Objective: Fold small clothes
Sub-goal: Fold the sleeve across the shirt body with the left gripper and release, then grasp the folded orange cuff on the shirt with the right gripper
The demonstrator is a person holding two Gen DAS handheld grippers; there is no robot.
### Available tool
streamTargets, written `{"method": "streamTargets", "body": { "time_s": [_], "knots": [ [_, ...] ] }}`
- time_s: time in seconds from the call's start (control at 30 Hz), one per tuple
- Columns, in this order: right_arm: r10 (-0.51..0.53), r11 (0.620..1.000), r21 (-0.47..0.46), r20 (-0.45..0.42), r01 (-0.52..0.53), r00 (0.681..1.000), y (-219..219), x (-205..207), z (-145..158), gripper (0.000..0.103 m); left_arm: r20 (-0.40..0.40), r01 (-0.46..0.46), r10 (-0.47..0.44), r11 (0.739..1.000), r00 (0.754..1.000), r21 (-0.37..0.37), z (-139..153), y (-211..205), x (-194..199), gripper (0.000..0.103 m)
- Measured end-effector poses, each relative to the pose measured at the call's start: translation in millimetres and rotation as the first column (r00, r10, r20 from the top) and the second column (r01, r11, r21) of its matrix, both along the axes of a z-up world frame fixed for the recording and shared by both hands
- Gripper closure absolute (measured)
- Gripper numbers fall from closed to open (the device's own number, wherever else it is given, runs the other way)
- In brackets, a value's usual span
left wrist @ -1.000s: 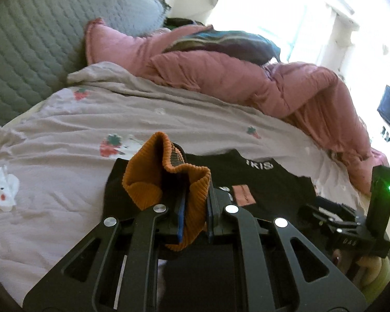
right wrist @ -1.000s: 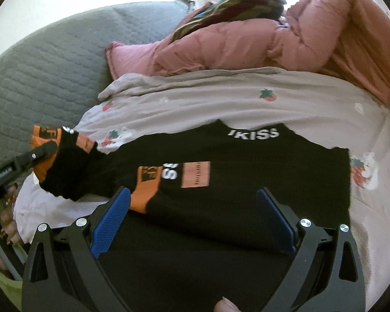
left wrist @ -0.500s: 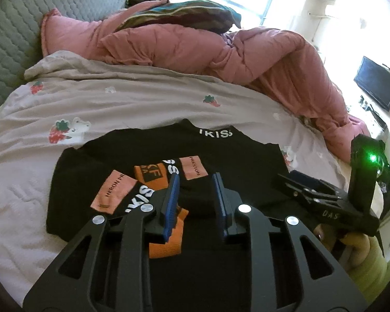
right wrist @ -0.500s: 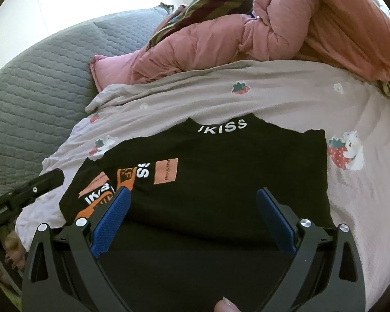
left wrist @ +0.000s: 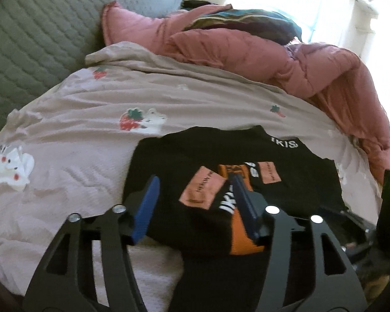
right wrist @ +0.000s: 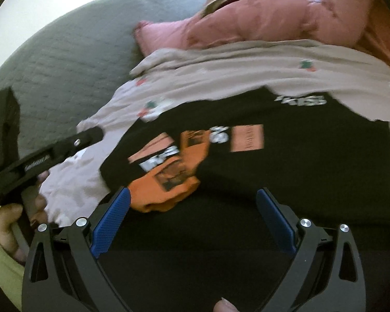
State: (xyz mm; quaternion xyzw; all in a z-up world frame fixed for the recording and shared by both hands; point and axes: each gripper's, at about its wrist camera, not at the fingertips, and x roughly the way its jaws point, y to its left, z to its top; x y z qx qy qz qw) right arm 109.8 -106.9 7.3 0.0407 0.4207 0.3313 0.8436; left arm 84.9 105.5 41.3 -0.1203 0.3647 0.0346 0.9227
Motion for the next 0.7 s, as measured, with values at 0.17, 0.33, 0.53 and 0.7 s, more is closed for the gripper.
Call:
{"method": "streamTargets", "body": {
  "time_s": [0.17, 0.33, 0.53, 0.7],
  "knots": [
    [0.054, 0.998, -0.02, -0.027, -0.055, 0.998, 26.7, -1.6, -7.0, 0.007, 0.01, -0.037, 0.037, 0.999, 0.999, 0.017, -1.2, 13.1, -3.8, 0.037],
    [0.063, 0.998, -0.022, -0.084, -0.065, 0.994, 40.9, 3.7, -16.7, 0.007, 0.016, -0.07, 0.07, 0.998, 0.997, 0.007, -4.7, 26.5, -8.0, 0.026],
    [0.053, 0.999, -0.004, -0.179, -0.054, 0.982, 53.6, 15.3, -34.7, 0.007, 0.016, -0.092, 0.092, 0.996, 0.996, -0.016, -10.1, 38.3, -11.9, 0.026],
    [0.038, 0.999, 0.04, -0.211, -0.03, 0.977, 57.1, 23.8, -42.1, 0.03, 0.012, -0.092, 0.092, 0.995, 0.996, -0.027, -15.1, 41.0, -12.4, 0.026]
  ]
}}
